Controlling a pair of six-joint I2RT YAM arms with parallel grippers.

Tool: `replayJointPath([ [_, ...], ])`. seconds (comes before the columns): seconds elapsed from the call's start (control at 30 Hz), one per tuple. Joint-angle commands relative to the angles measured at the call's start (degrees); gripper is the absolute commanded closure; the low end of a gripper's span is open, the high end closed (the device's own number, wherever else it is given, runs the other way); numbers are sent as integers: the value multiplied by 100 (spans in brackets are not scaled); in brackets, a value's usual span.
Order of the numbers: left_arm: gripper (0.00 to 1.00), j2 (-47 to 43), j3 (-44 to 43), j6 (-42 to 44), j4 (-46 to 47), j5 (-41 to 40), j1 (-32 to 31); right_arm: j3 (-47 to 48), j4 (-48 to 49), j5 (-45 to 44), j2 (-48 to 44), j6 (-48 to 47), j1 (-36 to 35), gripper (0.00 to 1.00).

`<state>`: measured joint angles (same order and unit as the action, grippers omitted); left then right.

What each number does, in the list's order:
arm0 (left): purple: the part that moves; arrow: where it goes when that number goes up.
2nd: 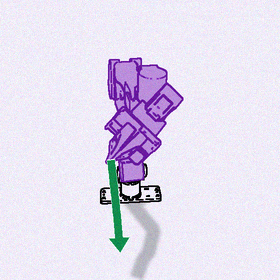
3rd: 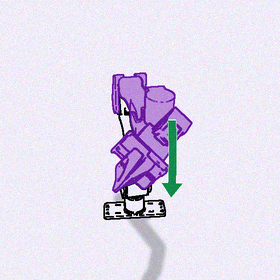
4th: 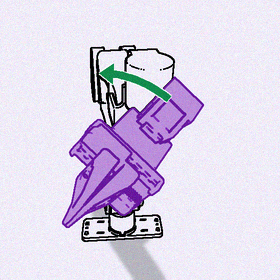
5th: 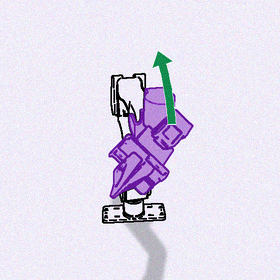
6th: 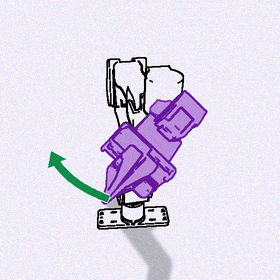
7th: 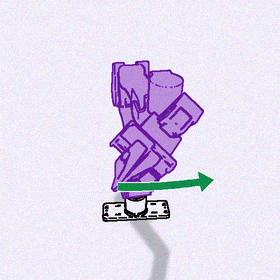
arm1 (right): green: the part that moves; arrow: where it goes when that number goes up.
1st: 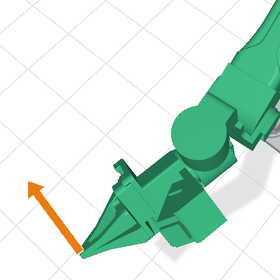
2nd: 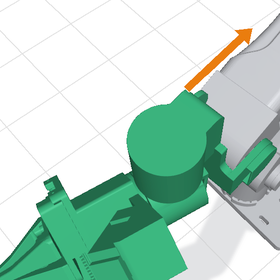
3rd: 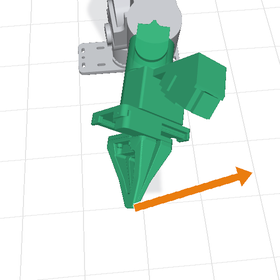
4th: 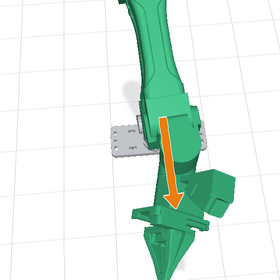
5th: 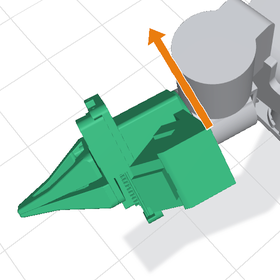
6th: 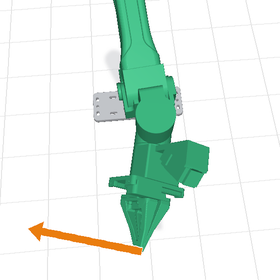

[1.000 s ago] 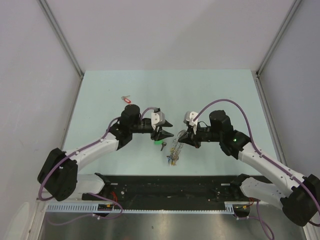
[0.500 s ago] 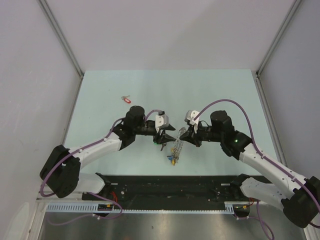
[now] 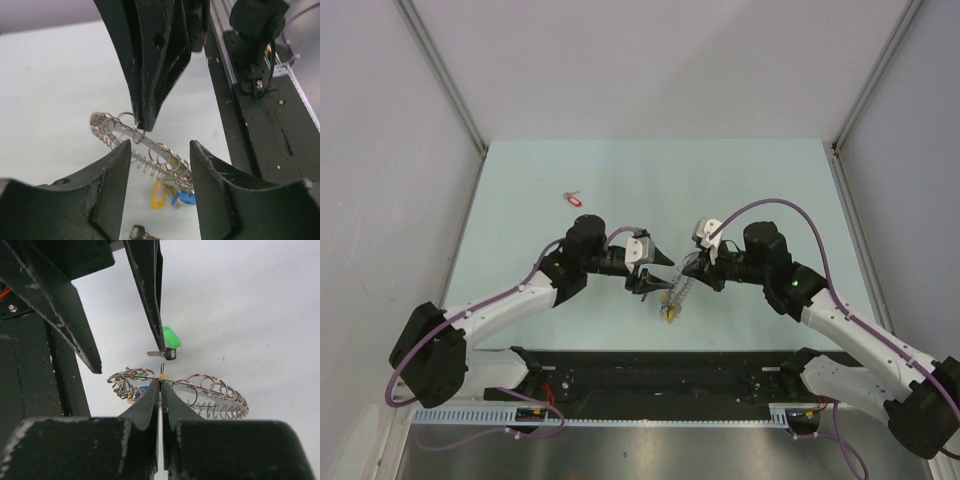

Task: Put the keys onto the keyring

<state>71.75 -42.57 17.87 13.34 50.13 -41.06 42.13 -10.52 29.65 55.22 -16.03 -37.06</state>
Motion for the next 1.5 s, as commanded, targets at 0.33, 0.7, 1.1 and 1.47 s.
replayJointPath([
  [0.33,50,-21,-41,-477,652,990,406,322,191,937,-284,-172,-29,100],
  [0.7,66,252,-296,-284,239,1210,265,322,191,1104,-258,-190,-38,100],
  [1.1,76,463,-498,-143,-147,1262,151,322,165,1184,-249,-216,-65,100],
  [1.47,81,525,-604,6,-359,1385,142,314,121,1227,-275,-234,-65,100],
])
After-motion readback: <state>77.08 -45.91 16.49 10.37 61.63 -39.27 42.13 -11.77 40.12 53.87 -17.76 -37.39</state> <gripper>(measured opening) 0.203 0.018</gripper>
